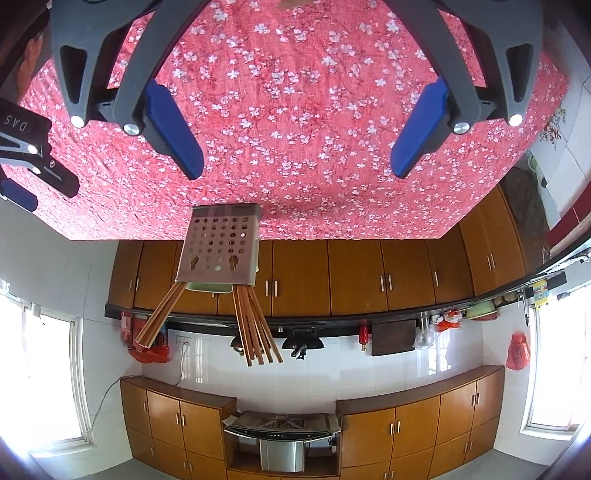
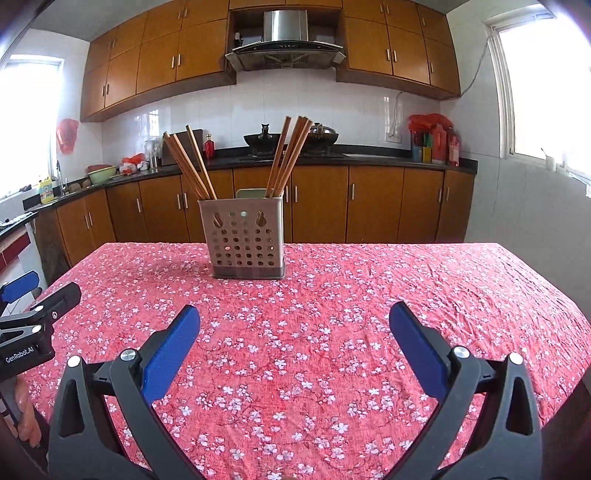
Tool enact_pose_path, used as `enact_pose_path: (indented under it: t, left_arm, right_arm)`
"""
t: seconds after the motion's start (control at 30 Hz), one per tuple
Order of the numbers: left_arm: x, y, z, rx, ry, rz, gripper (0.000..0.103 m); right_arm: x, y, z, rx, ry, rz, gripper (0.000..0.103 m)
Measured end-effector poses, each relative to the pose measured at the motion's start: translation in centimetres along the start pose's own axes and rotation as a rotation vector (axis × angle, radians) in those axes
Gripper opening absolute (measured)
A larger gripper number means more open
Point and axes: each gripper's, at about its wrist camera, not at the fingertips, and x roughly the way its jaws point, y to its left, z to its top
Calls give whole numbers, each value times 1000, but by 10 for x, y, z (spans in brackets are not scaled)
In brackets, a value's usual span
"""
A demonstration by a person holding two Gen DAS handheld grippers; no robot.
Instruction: Organize utensils
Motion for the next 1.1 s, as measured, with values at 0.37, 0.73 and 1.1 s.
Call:
enact_pose_path:
  t: [0.37,0.73,1.1]
  left_arm:
    - [4,-5,-4,11,11,-11,99]
    - [5,-6,-3,12,11,-4,99]
    - [4,-8,-2,11,10,-8,99]
  right_arm:
    - [-2,7,-4,-15,-11,-2,101]
    - [-3,7,-3,-14,-11,-6,101]
    - [-3,4,-1,-6,-6,-4,101]
